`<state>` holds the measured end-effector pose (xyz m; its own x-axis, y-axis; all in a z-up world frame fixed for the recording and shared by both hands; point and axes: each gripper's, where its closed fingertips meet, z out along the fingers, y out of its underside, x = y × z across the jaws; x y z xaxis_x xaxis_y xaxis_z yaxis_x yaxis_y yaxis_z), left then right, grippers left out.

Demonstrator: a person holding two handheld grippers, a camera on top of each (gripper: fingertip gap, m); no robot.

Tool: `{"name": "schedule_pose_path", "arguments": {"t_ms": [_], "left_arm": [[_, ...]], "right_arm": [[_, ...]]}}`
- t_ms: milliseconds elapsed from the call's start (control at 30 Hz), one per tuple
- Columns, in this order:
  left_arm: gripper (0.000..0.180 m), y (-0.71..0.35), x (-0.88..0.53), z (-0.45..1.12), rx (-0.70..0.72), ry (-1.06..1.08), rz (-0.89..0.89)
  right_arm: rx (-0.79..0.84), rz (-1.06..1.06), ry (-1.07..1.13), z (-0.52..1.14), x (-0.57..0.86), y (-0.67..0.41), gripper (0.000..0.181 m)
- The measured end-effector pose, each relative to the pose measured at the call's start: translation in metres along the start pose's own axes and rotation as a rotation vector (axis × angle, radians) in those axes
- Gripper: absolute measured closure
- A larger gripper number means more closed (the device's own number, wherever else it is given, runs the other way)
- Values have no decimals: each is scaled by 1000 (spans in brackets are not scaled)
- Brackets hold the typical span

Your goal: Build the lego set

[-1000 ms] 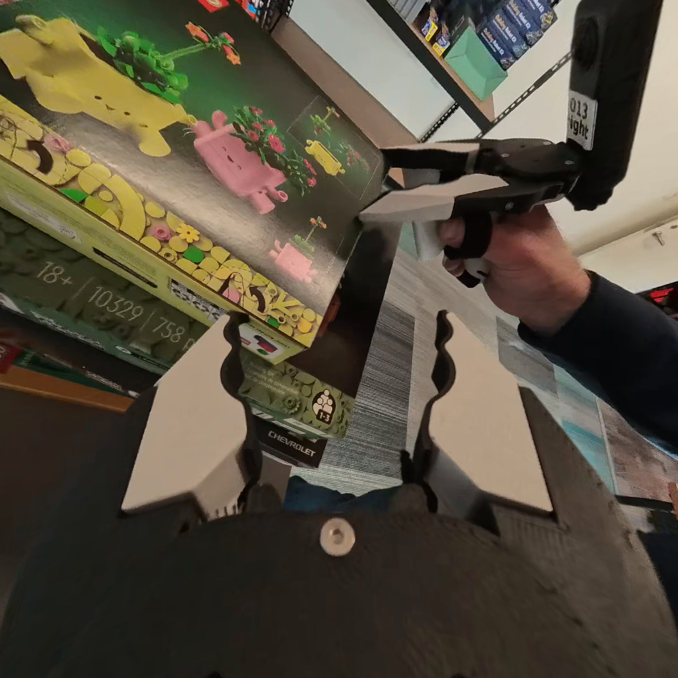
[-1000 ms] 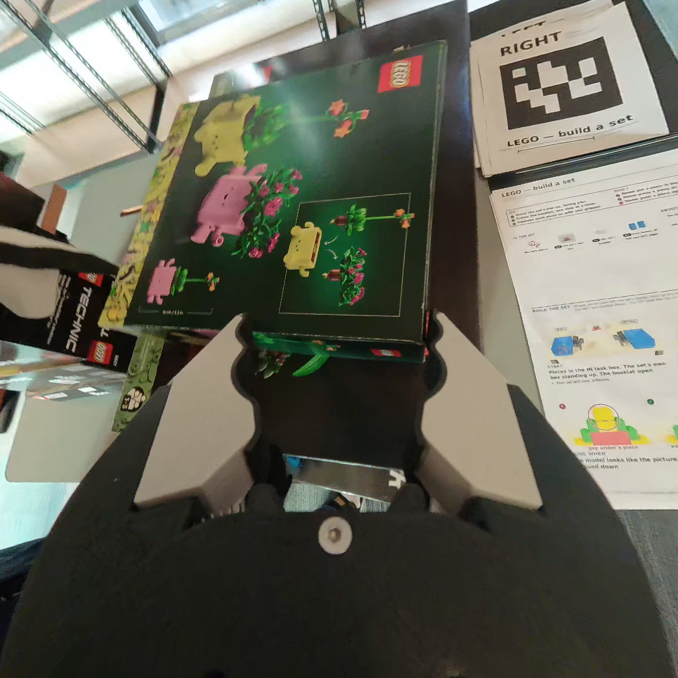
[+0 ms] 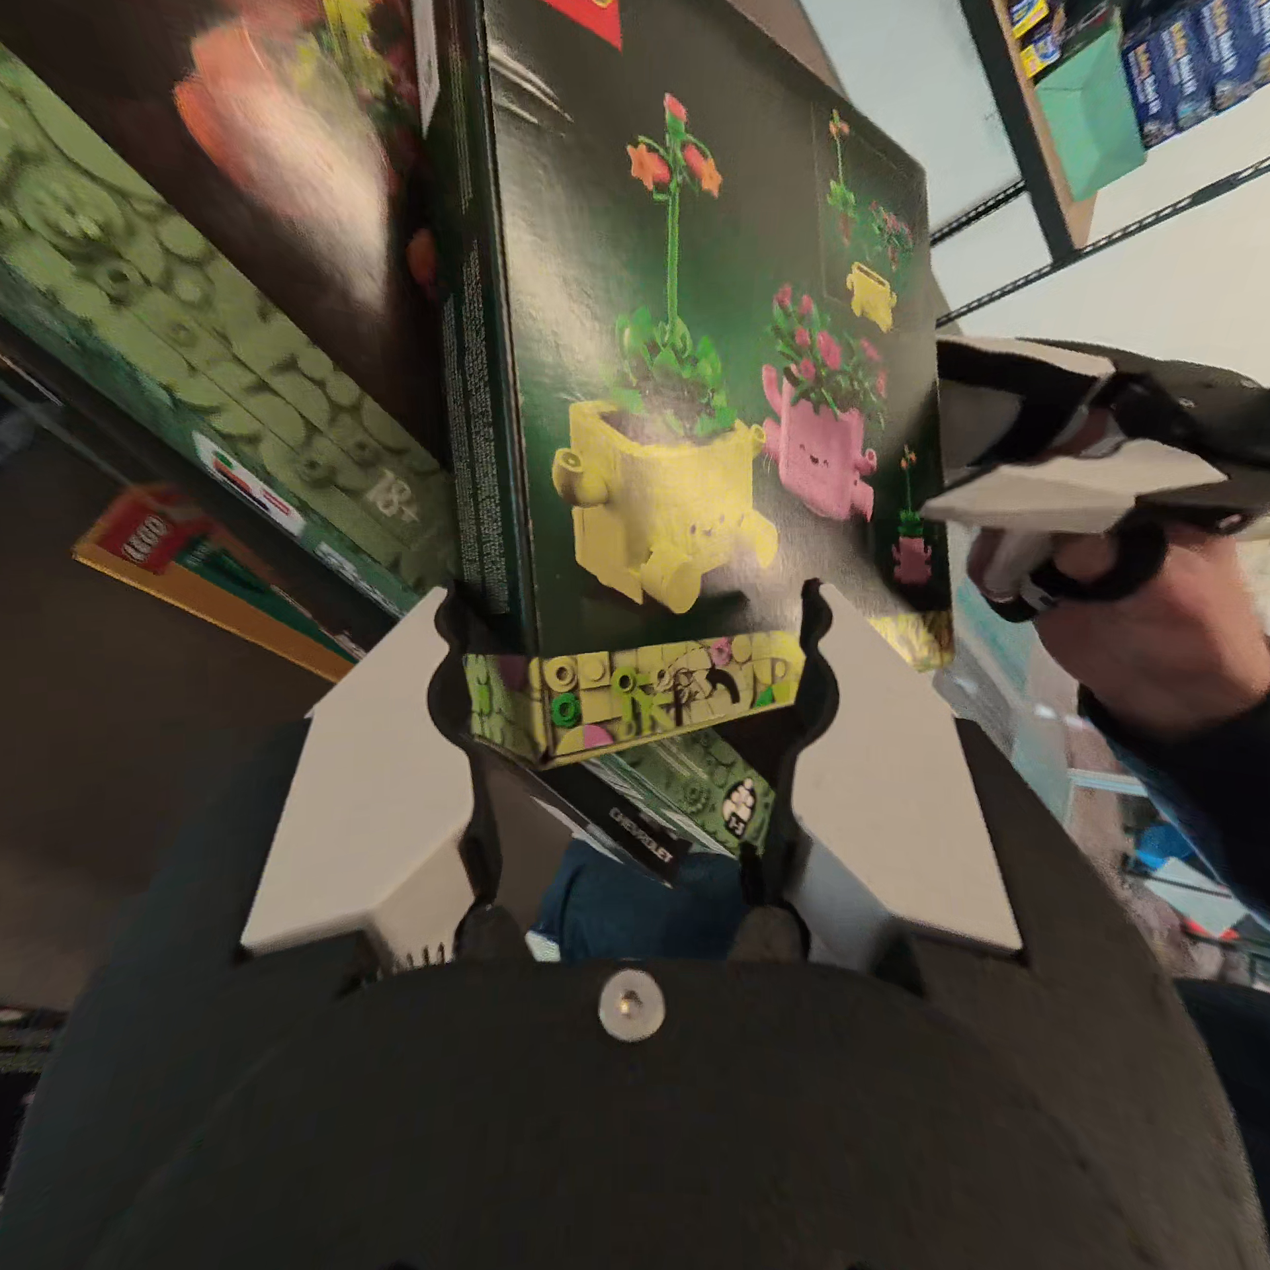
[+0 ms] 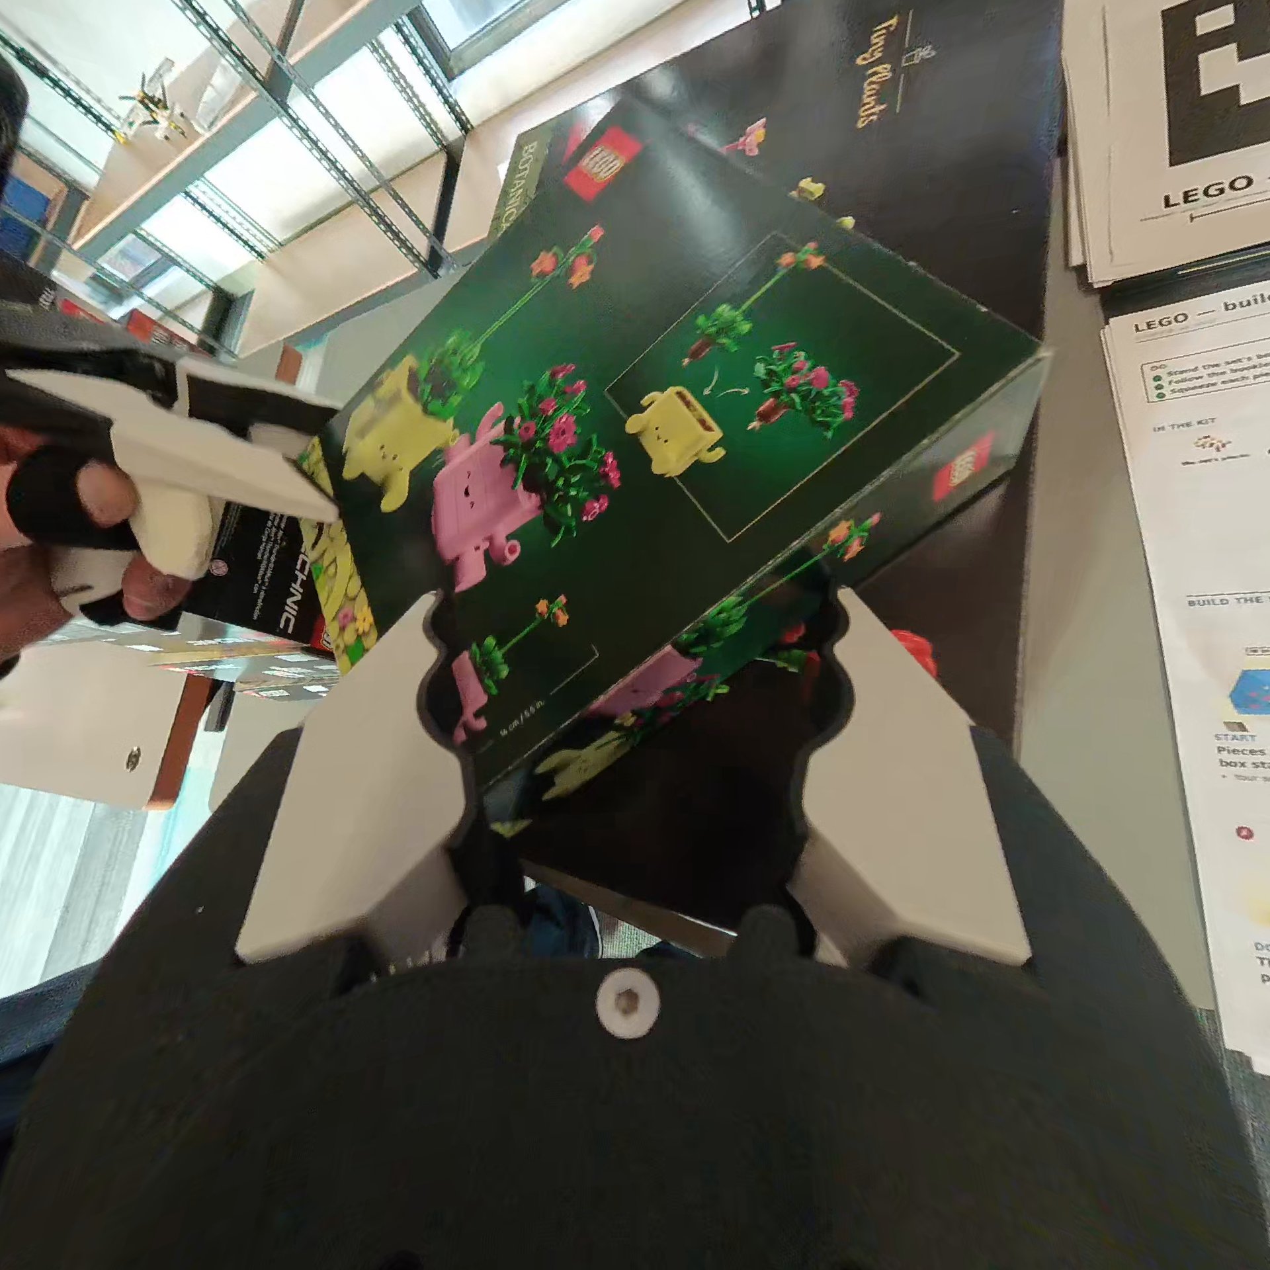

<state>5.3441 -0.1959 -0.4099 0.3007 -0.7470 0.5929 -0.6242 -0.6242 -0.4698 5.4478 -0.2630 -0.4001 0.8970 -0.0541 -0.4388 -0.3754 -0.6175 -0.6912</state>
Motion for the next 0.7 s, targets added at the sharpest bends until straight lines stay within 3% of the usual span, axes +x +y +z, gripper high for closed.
{"name": "schedule_pose_path", "arguments": {"t_ms": [133, 267, 400, 700], "left_arm": [[101, 12, 5, -6, 52, -20, 2], [101, 19, 18, -12, 72, -43, 41], [112, 2, 31, -34, 187, -41, 67], [102, -37, 80, -78, 270, -14, 195]], "right_arm": [[30, 19, -22, -4, 7, -2, 90], [91, 31, -26, -9, 9, -7, 99], [184, 15, -14, -23, 1, -22, 104], [373, -25, 11, -76, -29, -84, 113]]}}
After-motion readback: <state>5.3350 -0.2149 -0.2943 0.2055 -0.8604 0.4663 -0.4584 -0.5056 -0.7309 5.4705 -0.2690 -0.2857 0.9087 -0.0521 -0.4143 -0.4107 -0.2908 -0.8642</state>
